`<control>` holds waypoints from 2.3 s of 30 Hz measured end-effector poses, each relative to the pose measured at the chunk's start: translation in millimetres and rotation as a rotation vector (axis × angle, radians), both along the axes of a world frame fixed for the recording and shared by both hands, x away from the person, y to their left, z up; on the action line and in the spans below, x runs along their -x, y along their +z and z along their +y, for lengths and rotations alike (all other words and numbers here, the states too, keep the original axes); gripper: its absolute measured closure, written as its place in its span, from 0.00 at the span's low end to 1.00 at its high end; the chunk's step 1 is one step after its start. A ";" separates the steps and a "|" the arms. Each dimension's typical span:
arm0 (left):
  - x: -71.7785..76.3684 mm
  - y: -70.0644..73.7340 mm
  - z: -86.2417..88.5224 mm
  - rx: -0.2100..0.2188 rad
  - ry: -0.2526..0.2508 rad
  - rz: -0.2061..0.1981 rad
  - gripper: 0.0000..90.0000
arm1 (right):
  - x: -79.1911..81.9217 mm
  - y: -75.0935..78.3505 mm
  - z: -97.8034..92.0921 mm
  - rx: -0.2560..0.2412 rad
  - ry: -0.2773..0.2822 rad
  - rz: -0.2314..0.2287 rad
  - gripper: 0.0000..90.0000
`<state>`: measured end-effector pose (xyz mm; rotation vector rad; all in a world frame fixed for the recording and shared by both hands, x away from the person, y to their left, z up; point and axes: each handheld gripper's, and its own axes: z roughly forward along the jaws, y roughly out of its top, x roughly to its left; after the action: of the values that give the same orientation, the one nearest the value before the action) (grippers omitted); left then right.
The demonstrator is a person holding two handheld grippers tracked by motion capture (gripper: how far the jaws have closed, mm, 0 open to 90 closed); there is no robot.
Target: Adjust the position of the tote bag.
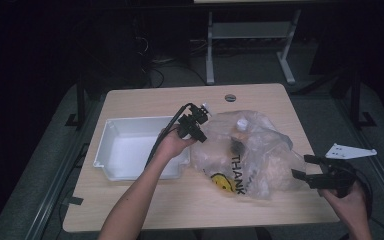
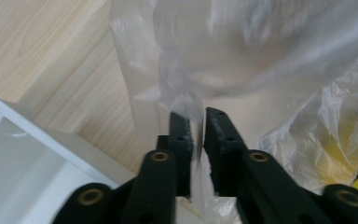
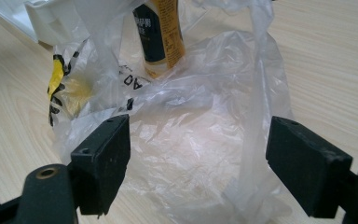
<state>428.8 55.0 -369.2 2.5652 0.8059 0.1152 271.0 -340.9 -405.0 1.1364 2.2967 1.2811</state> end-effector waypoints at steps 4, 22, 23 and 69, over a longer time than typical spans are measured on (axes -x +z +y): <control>4.8 9.9 5.1 0.043 0.005 -0.018 0.73 | 0.1 0.0 0.2 0.000 0.001 0.000 0.24; 24.9 57.7 18.7 0.118 -0.043 -0.064 0.53 | 0.7 1.1 0.6 -0.006 -0.002 -0.001 0.24; 26.1 60.0 16.6 0.118 -0.049 -0.069 0.53 | 0.6 1.0 0.7 -0.006 -0.002 -0.001 0.24; 8.7 69.5 -67.3 0.083 -0.166 -0.098 0.67 | -1.7 -1.5 -2.8 -0.022 0.012 0.015 0.24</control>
<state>420.0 -12.4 -299.7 2.5143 0.5477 0.1514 272.7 -343.7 -406.5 1.1455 2.3091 1.3101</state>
